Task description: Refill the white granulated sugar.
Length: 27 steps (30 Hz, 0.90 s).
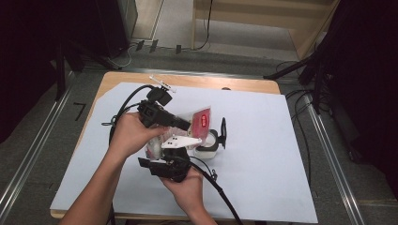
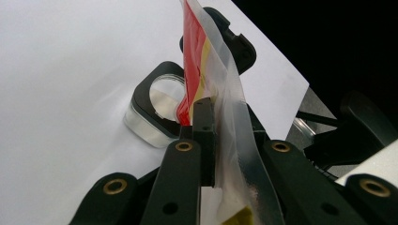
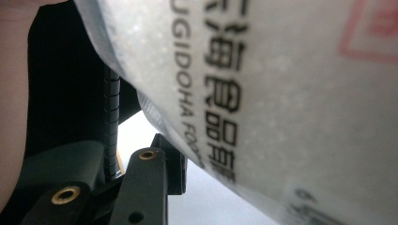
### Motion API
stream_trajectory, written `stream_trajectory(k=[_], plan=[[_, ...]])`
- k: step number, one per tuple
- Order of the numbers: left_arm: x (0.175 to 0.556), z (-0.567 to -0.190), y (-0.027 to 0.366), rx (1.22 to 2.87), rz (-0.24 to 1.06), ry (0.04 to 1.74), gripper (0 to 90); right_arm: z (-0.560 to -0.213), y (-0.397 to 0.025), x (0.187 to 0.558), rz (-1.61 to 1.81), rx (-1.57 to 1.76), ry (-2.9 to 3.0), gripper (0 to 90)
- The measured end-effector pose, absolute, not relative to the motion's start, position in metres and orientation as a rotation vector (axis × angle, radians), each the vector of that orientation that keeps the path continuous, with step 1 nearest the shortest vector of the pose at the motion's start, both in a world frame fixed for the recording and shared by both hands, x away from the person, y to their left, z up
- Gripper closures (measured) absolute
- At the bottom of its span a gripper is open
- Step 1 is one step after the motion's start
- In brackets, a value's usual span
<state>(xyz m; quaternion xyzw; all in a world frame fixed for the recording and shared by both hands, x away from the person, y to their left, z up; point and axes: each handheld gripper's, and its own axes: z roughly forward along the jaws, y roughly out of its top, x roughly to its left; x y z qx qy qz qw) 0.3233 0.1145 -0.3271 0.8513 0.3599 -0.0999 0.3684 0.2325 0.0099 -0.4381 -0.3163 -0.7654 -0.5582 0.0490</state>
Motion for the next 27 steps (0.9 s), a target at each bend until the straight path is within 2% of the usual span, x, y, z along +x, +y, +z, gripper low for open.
stream_trajectory(k=[27], plan=[[0.3230, -0.3280, 0.1116, 2.188, -0.258, 0.928, 82.7, -0.4386, 0.0075, 0.2319, -1.696, -0.962, -2.333, 62.6]])
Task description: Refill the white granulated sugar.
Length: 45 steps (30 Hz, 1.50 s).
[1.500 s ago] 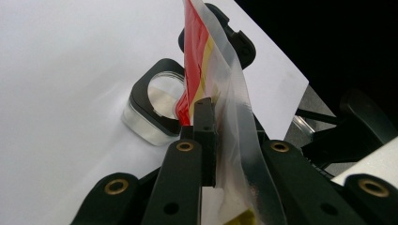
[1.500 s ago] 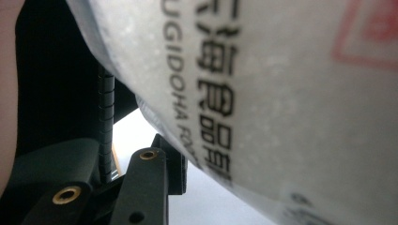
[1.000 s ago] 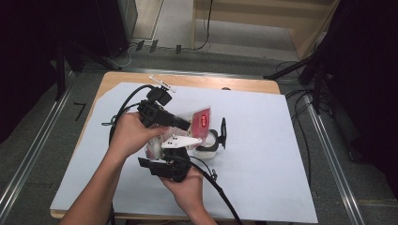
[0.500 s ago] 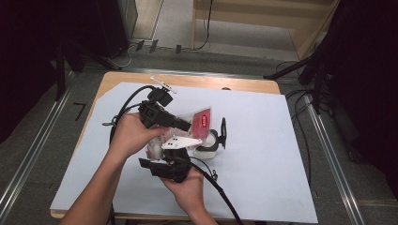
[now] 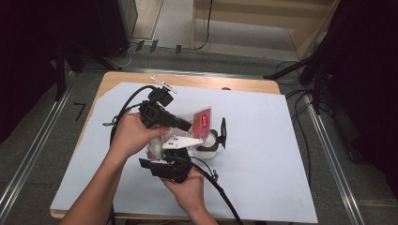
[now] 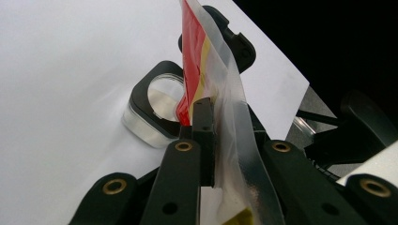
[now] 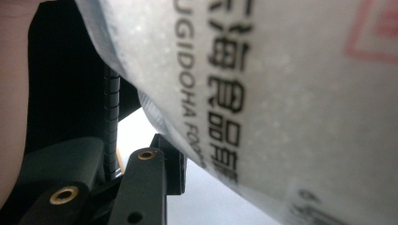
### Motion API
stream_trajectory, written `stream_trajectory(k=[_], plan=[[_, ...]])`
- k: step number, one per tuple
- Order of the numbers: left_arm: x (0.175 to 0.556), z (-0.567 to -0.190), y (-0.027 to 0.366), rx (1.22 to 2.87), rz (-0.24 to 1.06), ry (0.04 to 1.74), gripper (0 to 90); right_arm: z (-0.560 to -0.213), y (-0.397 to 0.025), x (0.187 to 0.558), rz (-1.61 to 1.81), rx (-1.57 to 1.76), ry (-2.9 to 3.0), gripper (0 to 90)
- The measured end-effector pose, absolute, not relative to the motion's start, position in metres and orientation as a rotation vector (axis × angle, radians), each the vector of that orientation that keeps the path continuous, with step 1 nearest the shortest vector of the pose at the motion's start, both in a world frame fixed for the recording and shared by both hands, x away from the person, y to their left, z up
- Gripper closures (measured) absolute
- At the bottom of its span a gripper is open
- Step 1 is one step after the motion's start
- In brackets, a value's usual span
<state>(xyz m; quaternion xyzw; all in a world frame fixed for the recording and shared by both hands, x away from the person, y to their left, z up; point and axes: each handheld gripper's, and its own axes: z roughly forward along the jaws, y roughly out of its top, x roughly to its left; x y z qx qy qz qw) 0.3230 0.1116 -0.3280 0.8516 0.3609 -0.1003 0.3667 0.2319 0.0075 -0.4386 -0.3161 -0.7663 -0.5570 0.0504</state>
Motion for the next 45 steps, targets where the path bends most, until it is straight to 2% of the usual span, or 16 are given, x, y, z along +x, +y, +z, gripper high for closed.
stream_trajectory(k=[45], plan=[[0.3213, -0.3237, 0.1098, 2.185, -0.233, 0.919, 82.3, -0.4343, 0.0091, 0.2313, -1.705, -0.957, -2.340, 62.2]])
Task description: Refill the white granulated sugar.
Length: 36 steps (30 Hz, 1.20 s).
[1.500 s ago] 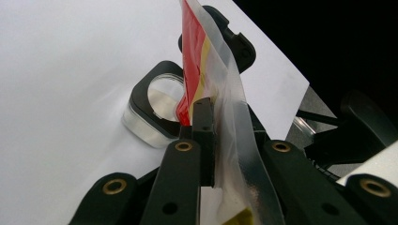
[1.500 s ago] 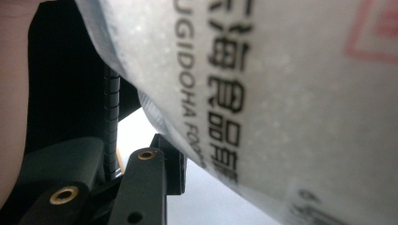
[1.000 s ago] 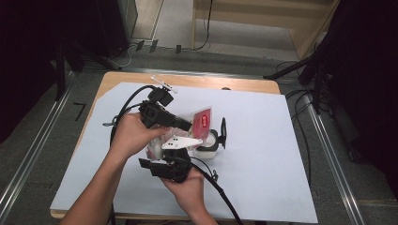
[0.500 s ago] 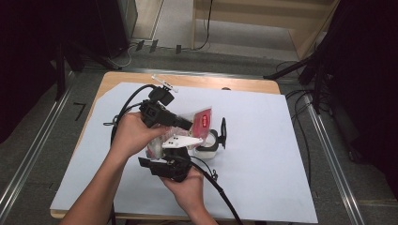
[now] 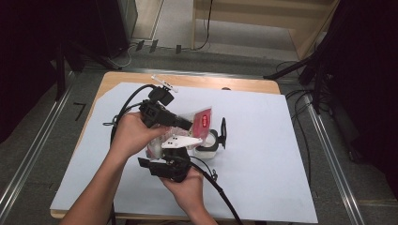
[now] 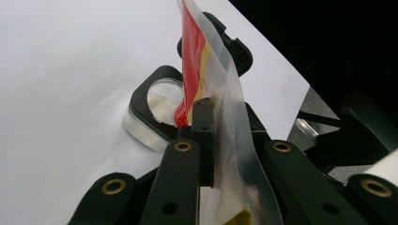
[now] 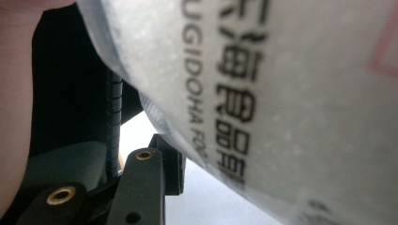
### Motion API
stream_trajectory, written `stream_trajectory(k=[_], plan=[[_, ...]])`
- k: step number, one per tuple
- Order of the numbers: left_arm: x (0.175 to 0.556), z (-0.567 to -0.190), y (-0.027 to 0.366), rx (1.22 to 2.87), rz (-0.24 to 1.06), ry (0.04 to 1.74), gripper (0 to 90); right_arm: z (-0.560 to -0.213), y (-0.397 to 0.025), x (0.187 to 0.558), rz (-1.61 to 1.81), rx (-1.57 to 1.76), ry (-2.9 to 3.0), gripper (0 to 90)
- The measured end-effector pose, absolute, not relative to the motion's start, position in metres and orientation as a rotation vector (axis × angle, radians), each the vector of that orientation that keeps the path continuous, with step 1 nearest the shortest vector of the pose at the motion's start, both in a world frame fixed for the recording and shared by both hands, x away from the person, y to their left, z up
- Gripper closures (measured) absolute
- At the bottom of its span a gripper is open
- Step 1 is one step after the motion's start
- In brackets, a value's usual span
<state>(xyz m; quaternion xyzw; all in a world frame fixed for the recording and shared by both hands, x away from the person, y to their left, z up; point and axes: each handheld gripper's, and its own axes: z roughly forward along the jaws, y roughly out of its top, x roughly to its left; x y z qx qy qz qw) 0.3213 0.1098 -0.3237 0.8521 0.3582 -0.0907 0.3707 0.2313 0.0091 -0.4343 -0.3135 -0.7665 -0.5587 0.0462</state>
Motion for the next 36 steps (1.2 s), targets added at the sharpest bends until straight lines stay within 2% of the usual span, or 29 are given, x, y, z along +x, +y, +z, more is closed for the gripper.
stream_trajectory(k=[36], plan=[[0.3203, -0.3219, 0.1070, 2.163, -0.217, 0.908, 80.8, -0.4309, 0.0071, 0.2311, -1.709, -0.986, -2.308, 63.4]])
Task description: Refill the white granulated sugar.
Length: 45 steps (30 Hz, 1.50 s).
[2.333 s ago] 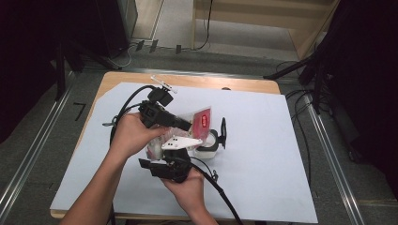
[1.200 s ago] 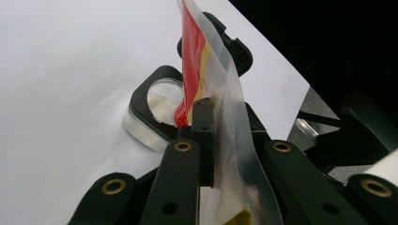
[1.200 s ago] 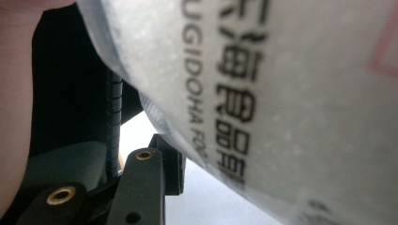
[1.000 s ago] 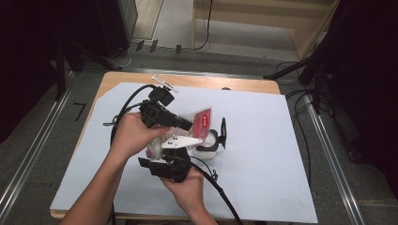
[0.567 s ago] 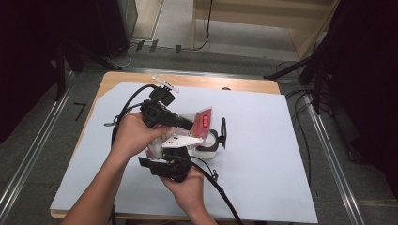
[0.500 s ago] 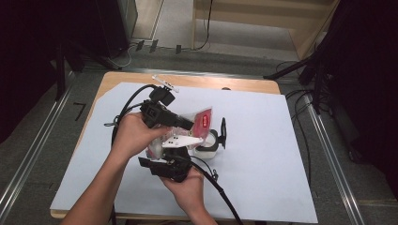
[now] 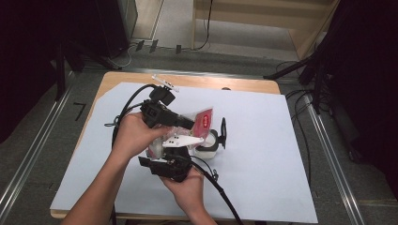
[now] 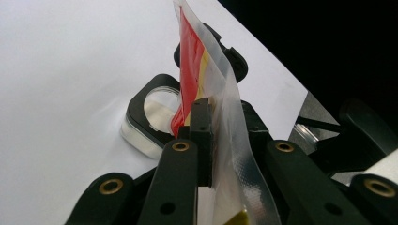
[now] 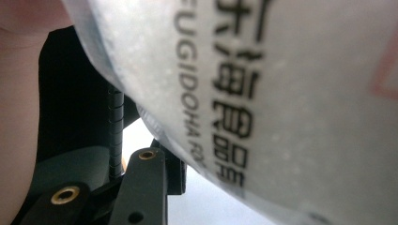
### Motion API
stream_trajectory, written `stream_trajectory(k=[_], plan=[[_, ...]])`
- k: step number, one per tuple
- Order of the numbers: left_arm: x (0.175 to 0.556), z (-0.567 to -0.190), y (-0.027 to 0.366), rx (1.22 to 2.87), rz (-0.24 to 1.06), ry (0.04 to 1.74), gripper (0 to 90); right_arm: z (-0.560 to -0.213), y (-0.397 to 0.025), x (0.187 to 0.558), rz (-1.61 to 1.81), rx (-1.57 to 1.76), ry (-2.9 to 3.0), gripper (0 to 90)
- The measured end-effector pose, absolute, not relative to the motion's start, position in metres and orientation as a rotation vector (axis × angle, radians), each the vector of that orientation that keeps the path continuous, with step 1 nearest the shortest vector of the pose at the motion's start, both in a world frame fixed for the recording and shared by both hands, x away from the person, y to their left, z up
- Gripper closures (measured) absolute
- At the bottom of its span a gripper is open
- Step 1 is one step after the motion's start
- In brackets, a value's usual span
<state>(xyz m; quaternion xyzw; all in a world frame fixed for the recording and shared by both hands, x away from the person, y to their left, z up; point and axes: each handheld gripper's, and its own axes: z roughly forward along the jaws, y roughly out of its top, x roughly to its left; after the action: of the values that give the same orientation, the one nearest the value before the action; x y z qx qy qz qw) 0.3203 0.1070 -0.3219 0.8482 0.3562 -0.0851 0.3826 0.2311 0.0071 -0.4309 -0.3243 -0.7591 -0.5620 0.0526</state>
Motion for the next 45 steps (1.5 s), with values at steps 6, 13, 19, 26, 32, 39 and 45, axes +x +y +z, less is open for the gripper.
stream_trajectory(k=[6, 13, 19, 26, 32, 39, 45], plan=[[0.3213, -0.3220, 0.1089, 2.160, -0.209, 0.911, 80.3, -0.4311, 0.0079, 0.2326, -1.705, -0.982, -2.298, 63.1], [0.3221, -0.3219, 0.1108, 2.158, -0.212, 0.920, 82.1, -0.4305, 0.0099, 0.2333, -1.693, -0.964, -2.332, 61.5], [0.3225, -0.3215, 0.1112, 2.162, -0.197, 0.928, 83.8, -0.4299, 0.0125, 0.2321, -1.688, -0.958, -2.391, 63.4], [0.3207, -0.3201, 0.1083, 2.161, -0.183, 0.922, 83.4, -0.4295, 0.0126, 0.2316, -1.699, -0.992, -2.371, 63.7], [0.3203, -0.3195, 0.1069, 2.158, -0.181, 0.917, 83.2, -0.4287, 0.0117, 0.2307, -1.705, -1.007, -2.346, 63.7], [0.3207, -0.3205, 0.1060, 2.166, -0.182, 0.917, 83.3, -0.4295, 0.0109, 0.2306, -1.706, -0.999, -2.358, 63.6], [0.3204, -0.3206, 0.1048, 2.170, -0.185, 0.912, 83.4, -0.4306, 0.0099, 0.2302, -1.709, -1.003, -2.355, 63.6]])
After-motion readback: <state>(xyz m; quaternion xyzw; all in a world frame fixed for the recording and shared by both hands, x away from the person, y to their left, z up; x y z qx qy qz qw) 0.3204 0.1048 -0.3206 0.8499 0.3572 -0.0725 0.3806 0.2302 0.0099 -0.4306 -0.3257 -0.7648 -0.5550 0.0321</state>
